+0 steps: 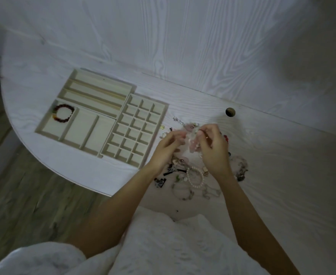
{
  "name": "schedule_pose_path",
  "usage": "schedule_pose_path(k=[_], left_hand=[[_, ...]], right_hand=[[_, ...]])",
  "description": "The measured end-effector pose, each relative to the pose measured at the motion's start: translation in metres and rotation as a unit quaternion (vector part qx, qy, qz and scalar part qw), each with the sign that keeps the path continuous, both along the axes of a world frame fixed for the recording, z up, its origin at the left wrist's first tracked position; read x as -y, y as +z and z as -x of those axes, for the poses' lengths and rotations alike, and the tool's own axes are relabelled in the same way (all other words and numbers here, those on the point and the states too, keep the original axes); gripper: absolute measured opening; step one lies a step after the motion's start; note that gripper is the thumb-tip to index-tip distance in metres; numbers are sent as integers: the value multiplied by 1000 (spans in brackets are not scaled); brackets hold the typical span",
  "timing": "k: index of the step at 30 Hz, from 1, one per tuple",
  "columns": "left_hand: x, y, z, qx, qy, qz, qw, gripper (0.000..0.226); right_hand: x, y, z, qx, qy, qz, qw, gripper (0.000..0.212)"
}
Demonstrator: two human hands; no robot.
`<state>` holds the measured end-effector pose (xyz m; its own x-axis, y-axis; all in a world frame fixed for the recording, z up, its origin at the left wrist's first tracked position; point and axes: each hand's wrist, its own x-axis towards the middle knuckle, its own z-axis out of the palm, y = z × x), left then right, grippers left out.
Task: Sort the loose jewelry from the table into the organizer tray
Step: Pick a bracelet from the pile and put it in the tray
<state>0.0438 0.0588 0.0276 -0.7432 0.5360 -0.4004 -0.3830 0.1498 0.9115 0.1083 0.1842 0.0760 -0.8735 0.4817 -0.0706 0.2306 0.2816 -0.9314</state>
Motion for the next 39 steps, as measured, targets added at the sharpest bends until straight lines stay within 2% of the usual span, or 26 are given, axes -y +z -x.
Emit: schedule_pose_path(k=[2, 5, 7, 10, 12, 14, 17, 19, 22, 25, 27, 32, 34, 36, 39], left_hand=[[11, 9, 0, 141, -6, -77, 987, 34], [46, 14, 6, 208, 17, -127, 970, 35], [78, 15, 13, 196, 73, -114, 971, 28], [139, 16, 32, 154, 153, -96, 971, 21], [180, 17, 50, 128, 182, -83, 971, 20], [211, 17, 72, 85, 188, -40, 978, 21], [247, 3, 106, 7, 221, 58, 974, 21], [259, -10, 123, -42, 249, 131, 959, 19], [268, -26, 143, -101, 263, 194, 939, 16], [266, -35, 155, -161, 211, 230, 936, 16], [262, -36, 157, -199, 168, 239, 935, 26], [276, -37, 164, -286, 134, 241, 918, 34], [284, -40, 167, -354, 97, 277, 888, 30], [288, -46, 171, -445, 21, 326, 834, 29], [289, -55, 178, -540, -72, 368, 754, 30]], right_hand=[[8, 8, 3, 23, 18, 80, 996, 18], [36, 7, 16, 52, 58, 104, 991, 10], [57, 2, 31, 67, 64, 107, 990, 7], [100, -10, 64, 119, 94, 200, 968, 9], [134, -20, 92, 143, 133, 236, 952, 9], [165, -30, 121, 147, 167, 229, 948, 10], [207, -45, 168, 152, 177, 187, 954, 16], [225, -53, 190, 164, 186, 156, 956, 15], [243, -68, 212, 180, 183, 93, 962, 10], [249, -81, 221, 169, 176, -18, 970, 11], [248, -84, 222, 163, 186, -90, 965, 10], [241, -79, 216, 105, 222, -205, 947, 17], [238, -81, 212, 78, 237, -254, 935, 17], [237, -84, 209, 54, 258, -312, 913, 18], [238, -90, 205, 23, 308, -411, 858, 25]])
